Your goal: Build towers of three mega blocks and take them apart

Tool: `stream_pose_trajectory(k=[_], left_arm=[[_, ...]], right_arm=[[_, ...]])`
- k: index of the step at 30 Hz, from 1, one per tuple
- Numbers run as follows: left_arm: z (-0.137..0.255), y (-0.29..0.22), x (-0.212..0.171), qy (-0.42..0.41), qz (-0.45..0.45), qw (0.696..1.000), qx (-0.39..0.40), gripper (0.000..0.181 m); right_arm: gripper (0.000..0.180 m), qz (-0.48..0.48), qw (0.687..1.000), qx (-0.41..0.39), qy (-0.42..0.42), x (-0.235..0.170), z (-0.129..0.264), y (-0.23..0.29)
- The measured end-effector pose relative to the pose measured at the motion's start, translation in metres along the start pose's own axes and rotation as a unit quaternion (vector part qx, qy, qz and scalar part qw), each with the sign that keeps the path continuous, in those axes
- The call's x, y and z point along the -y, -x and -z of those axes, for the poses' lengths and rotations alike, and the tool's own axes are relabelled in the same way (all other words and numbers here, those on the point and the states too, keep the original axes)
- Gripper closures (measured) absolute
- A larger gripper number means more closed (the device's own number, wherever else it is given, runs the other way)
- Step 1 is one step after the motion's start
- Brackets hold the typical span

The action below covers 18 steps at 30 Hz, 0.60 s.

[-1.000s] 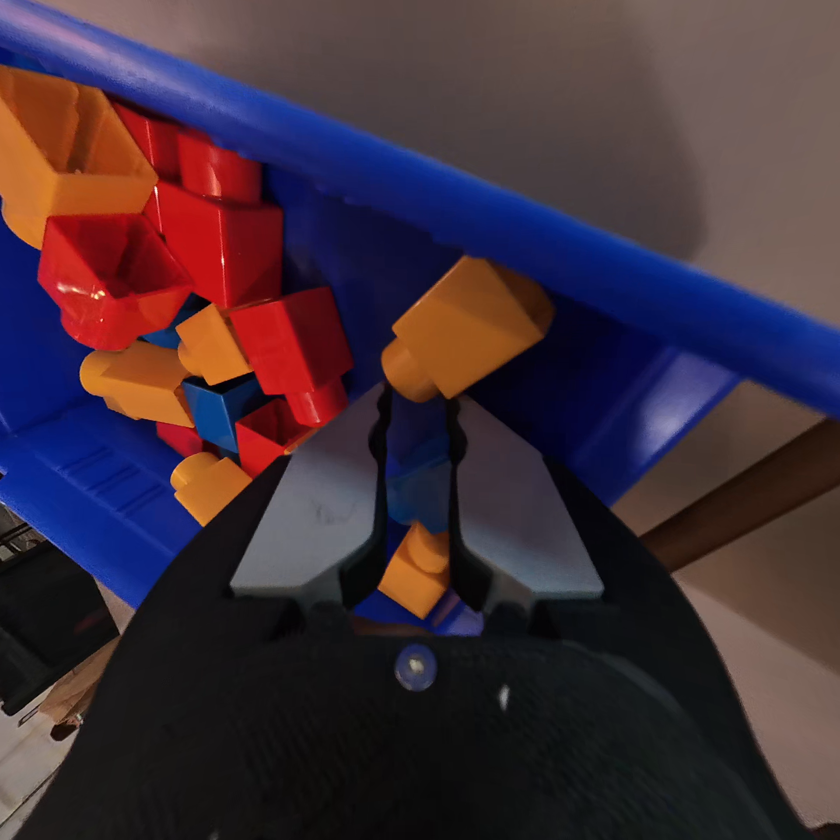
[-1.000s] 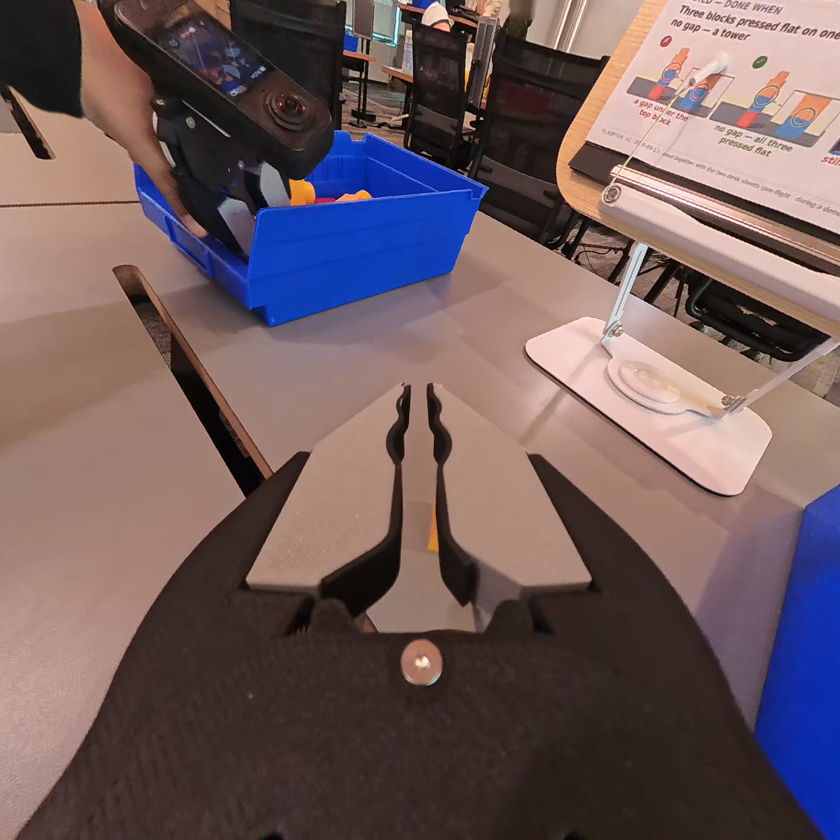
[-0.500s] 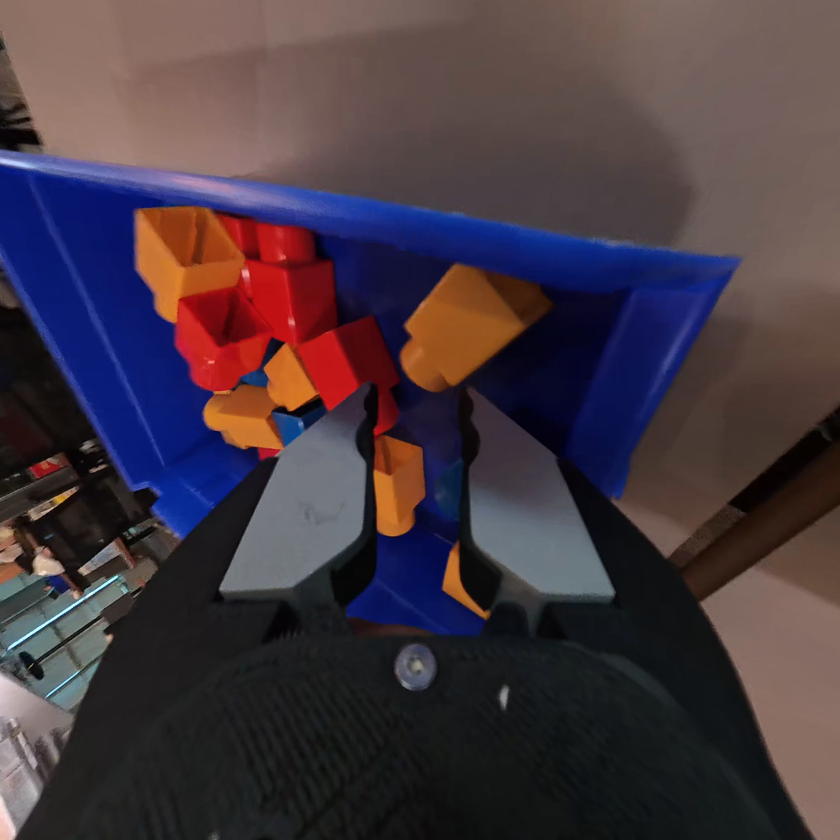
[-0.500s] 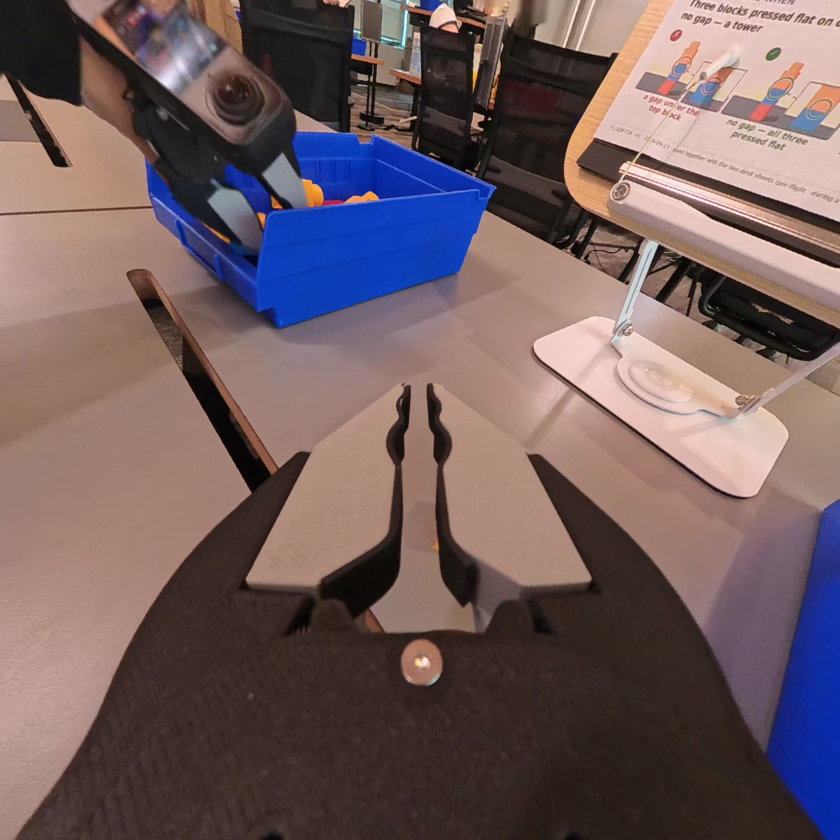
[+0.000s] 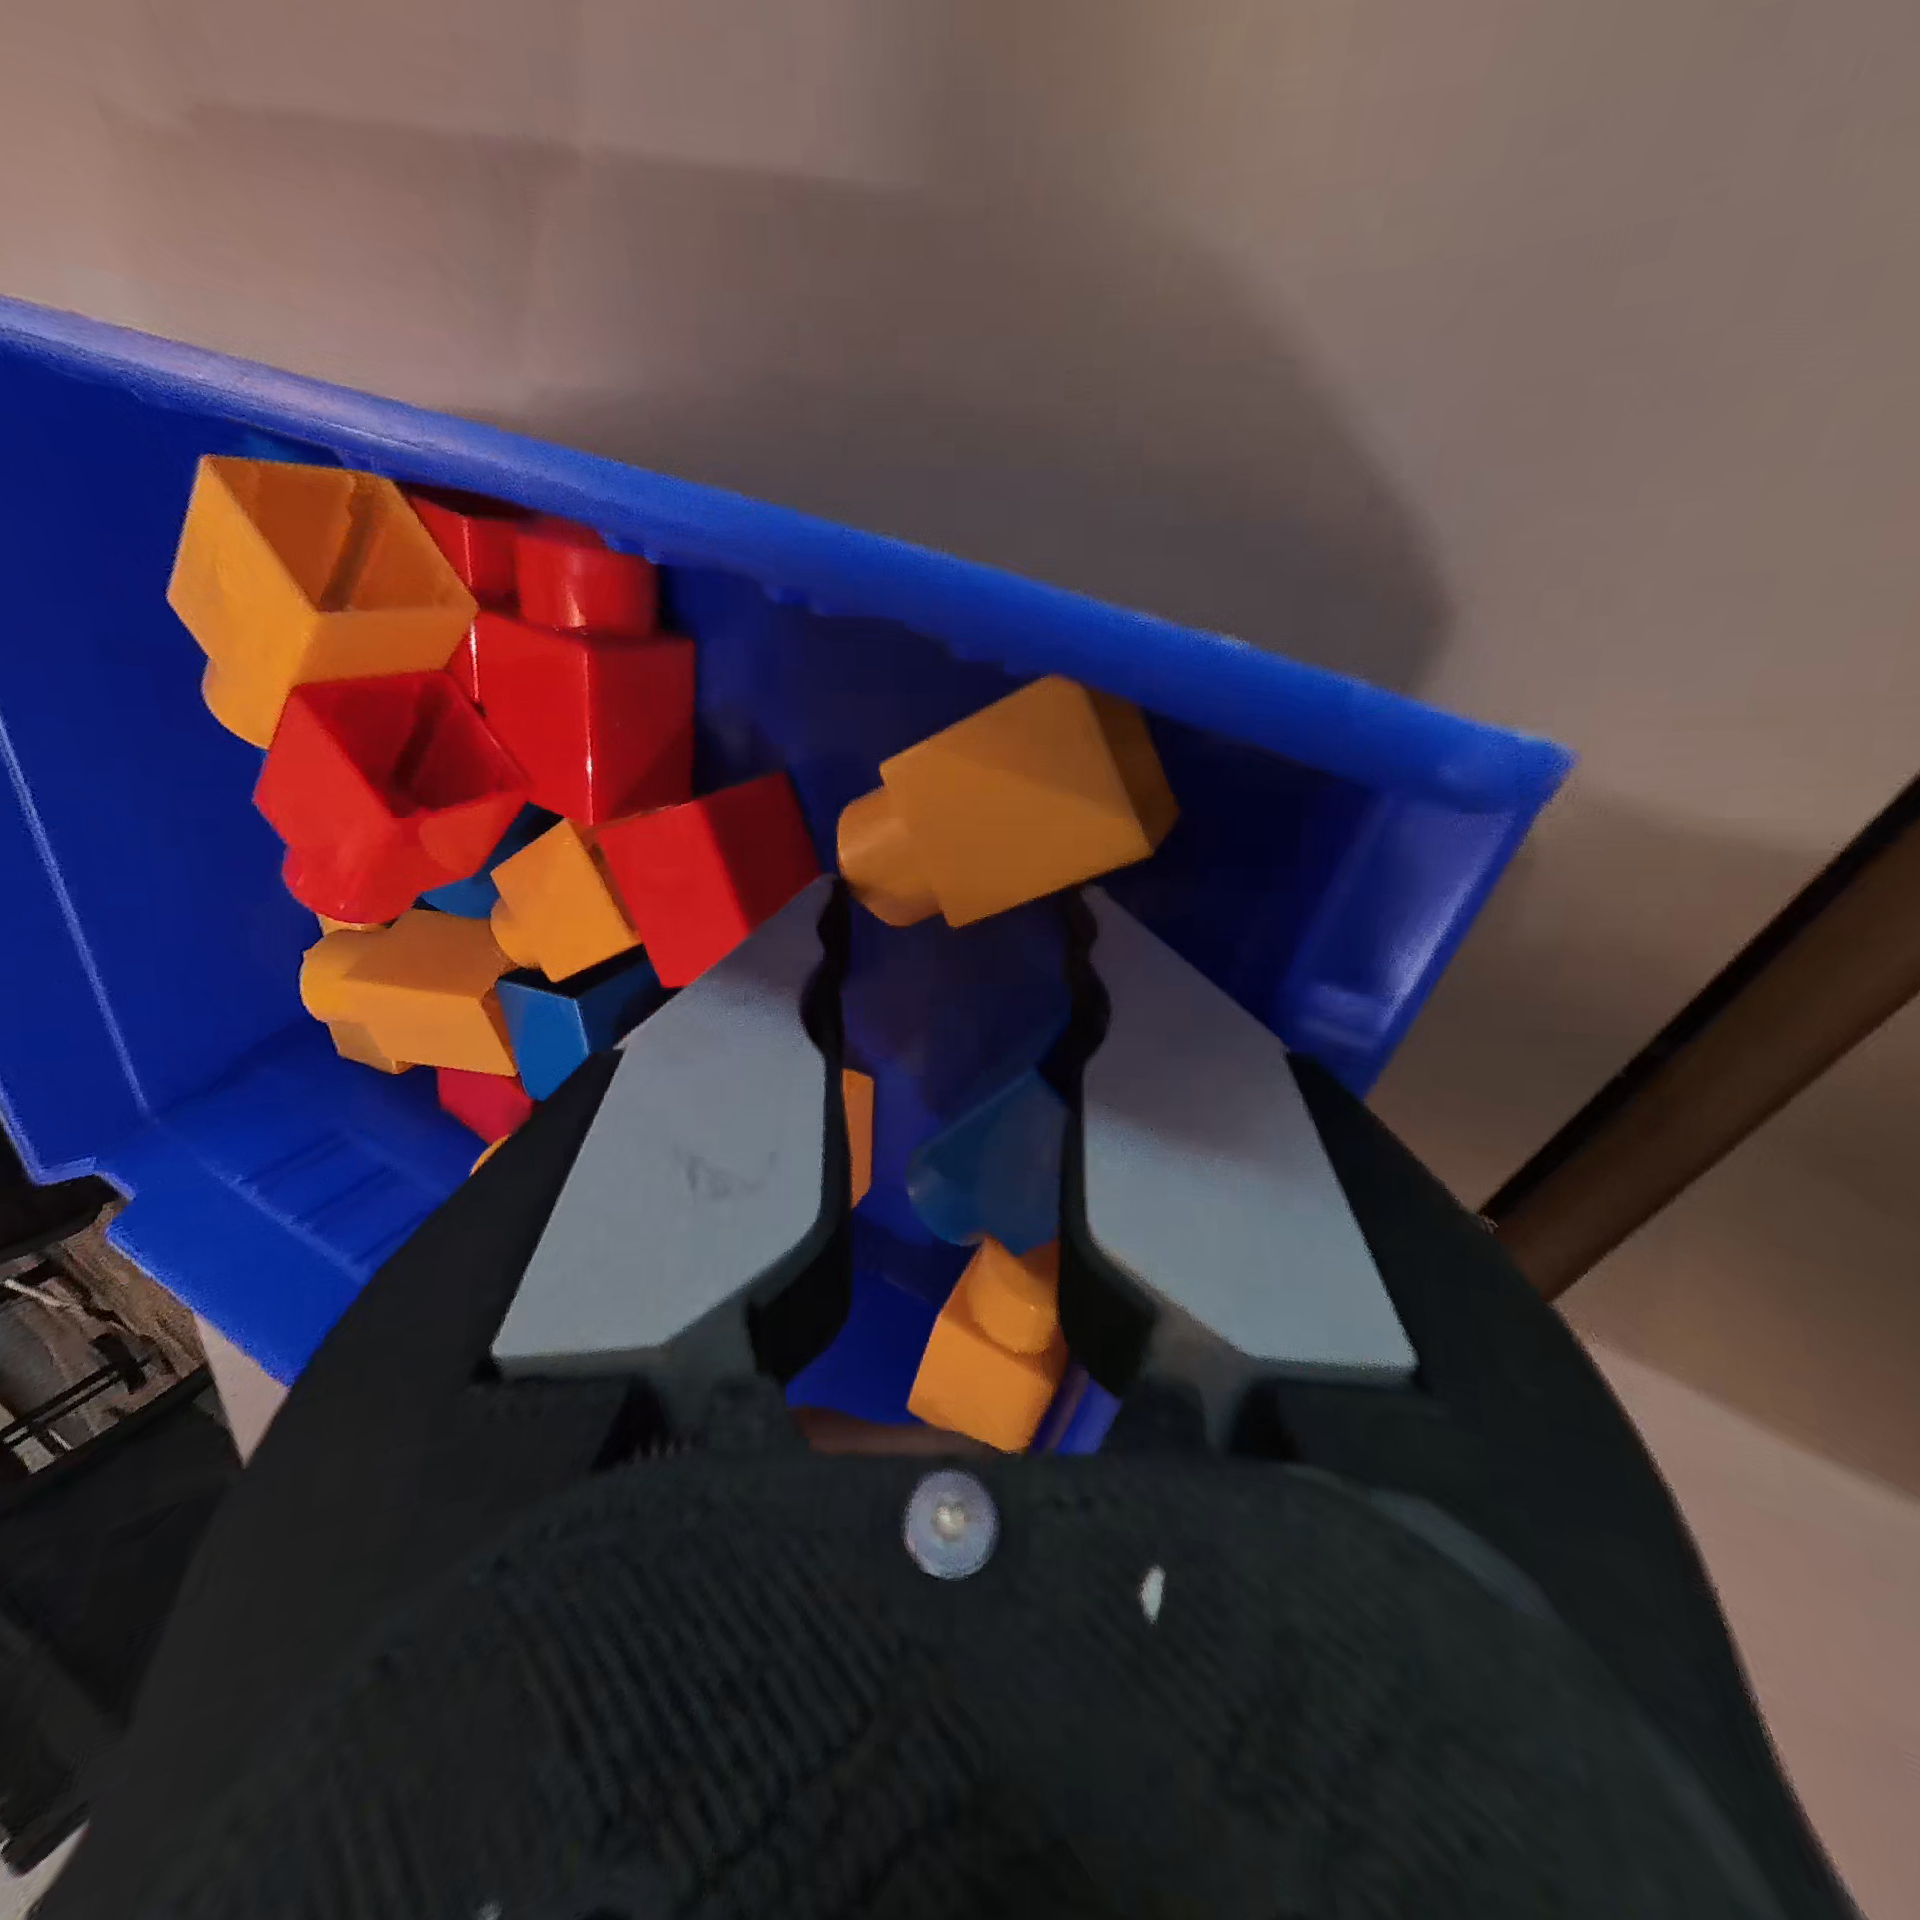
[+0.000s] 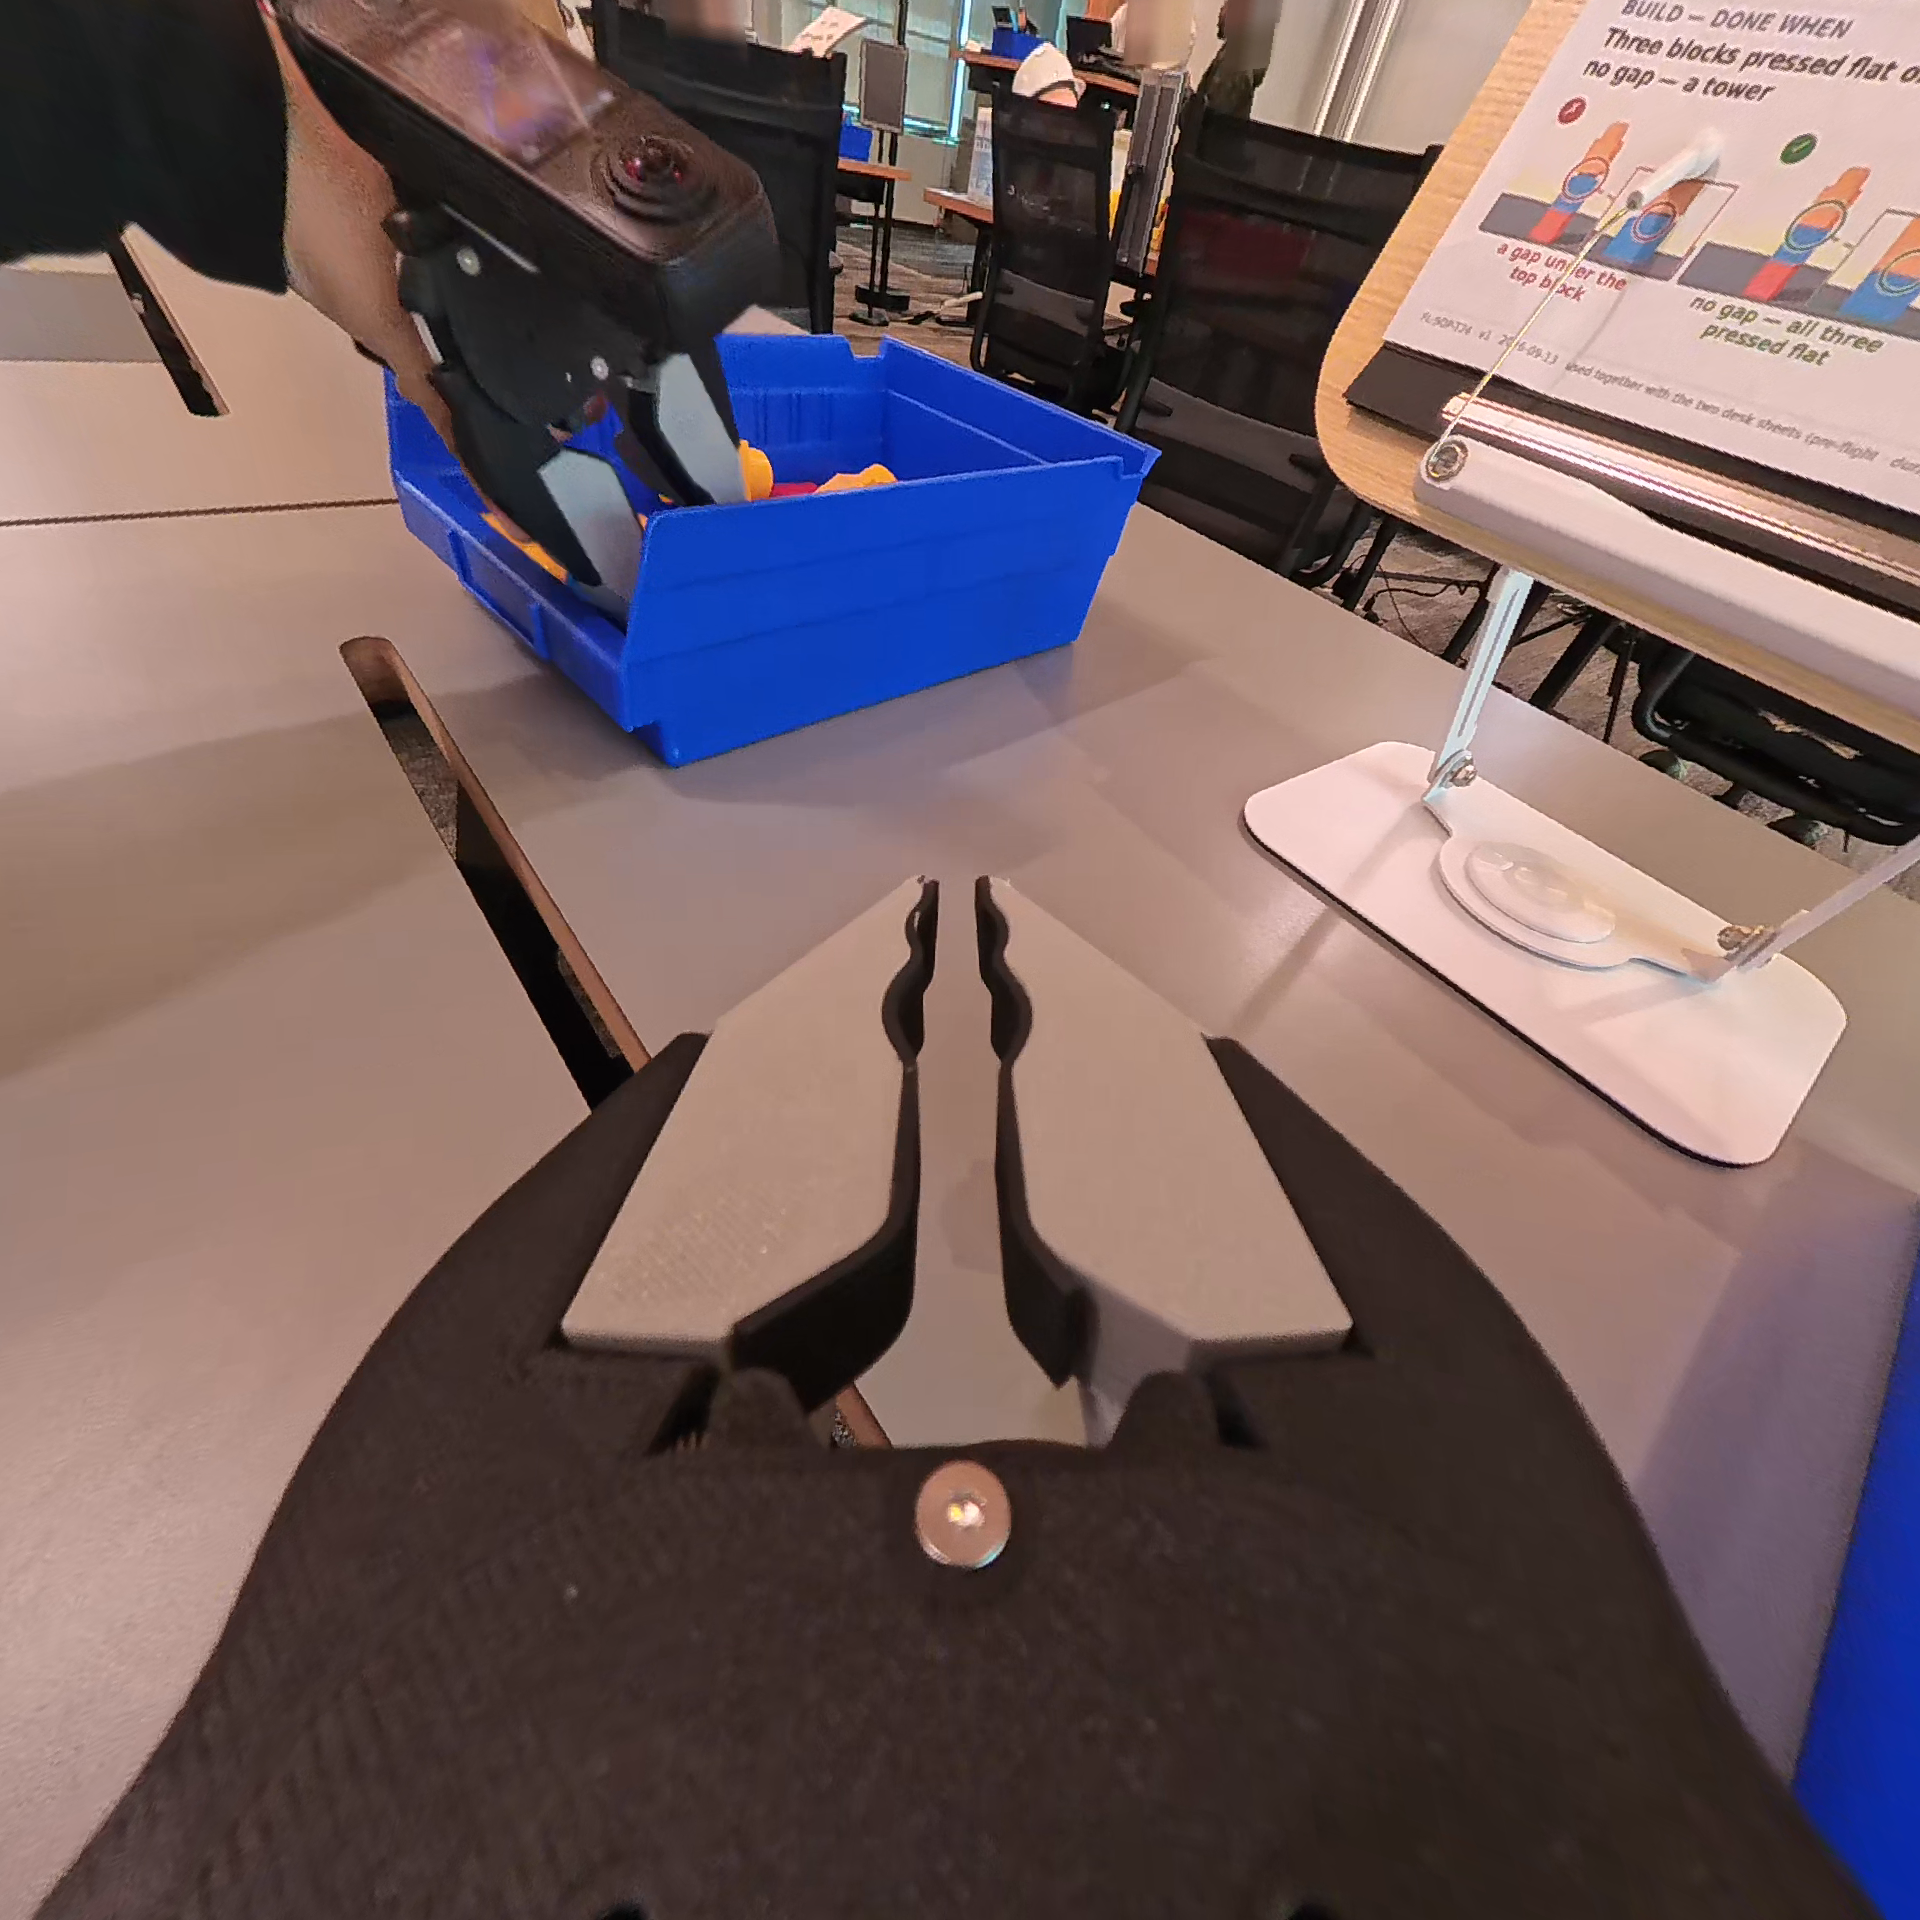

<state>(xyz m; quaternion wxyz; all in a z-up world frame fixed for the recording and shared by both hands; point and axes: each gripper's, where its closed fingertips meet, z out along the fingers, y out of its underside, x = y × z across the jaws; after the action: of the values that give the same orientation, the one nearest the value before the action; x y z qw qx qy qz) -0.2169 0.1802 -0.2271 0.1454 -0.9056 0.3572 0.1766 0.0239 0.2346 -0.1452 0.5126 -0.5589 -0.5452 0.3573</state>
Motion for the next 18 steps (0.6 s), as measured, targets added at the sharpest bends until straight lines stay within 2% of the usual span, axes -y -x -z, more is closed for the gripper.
stream_pose_trajectory(k=[3, 4, 6, 11, 15, 16, 17, 18], left_arm=[[-0.004, 0.005, -0.011, 0.028, -0.009, 0.999, 0.029, 0.159], [-0.004, 0.009, -0.016, 0.037, -0.009, 0.998, 0.043, 0.181], [-0.003, 0.000, -0.017, 0.025, 0.026, 0.999, 0.006, 0.181], [0.008, 0.008, -0.027, 0.011, 0.052, 0.998, 0.030, 0.181], [0.019, 0.003, -0.025, -0.014, 0.075, 0.997, 0.011, 0.181], [0.022, 0.000, -0.019, -0.029, 0.101, 0.994, -0.003, 0.178], [0.024, -0.003, -0.015, -0.035, 0.134, 0.990, -0.023, 0.159], [0.025, -0.003, -0.012, -0.033, 0.177, 0.983, -0.039, 0.151]], right_arm=[[0.176, -0.002, 1.000, -0.001, -0.002, 0.001, 0.001, -0.001], [0.176, -0.003, 1.000, -0.001, -0.003, 0.001, 0.001, -0.001], [0.176, -0.005, 1.000, -0.002, -0.004, 0.001, 0.002, -0.002], [0.176, -0.007, 1.000, -0.002, -0.007, 0.002, 0.003, -0.001], [0.176, -0.004, 1.000, -0.002, -0.008, 0.003, 0.004, -0.001], [0.176, -0.004, 1.000, -0.002, -0.009, 0.003, 0.004, -0.001], [0.176, -0.005, 1.000, -0.002, -0.009, 0.003, 0.004, -0.001], [0.176, -0.005, 1.000, -0.002, -0.009, 0.003, 0.004, -0.001]])
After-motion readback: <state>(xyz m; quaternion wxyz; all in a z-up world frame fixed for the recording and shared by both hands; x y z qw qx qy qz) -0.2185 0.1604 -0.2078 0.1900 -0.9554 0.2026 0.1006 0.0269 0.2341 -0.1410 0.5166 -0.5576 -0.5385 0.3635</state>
